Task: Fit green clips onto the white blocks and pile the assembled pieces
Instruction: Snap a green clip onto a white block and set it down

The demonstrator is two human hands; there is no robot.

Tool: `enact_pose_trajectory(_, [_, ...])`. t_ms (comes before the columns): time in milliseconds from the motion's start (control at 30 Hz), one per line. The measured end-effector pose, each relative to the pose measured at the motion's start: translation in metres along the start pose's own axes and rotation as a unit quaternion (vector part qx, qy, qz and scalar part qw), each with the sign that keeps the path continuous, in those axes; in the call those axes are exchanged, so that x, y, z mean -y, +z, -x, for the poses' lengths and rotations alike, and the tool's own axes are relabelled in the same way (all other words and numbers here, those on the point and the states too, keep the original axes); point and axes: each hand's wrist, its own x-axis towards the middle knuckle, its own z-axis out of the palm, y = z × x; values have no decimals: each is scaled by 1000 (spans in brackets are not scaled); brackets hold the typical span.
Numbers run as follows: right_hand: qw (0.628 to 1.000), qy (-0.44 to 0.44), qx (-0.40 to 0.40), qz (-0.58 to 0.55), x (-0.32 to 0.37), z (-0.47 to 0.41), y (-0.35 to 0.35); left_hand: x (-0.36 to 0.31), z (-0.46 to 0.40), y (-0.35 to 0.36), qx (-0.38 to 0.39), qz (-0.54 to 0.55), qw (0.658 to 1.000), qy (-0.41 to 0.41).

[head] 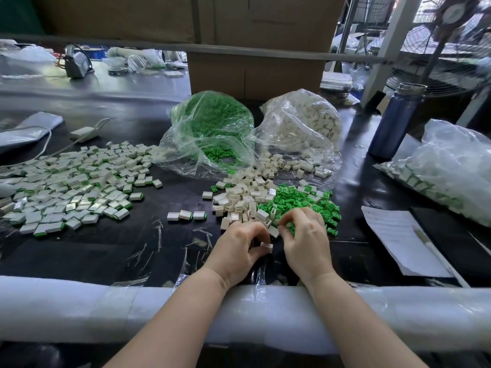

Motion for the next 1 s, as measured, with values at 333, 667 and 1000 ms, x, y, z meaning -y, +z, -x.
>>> enact_pose_trajectory(333, [965, 20, 41, -260, 5, 1, -7, -1, 1, -8, -57, 204, 974, -84])
enact_pose_trajectory(667, [930, 54, 96, -350, 6, 0, -8, -1, 1, -9, -35, 241, 964, -103])
enact_pose_trajectory(1000, [919, 65, 135, -366, 6, 0, -8, 2, -1, -9, -39, 249, 960, -118])
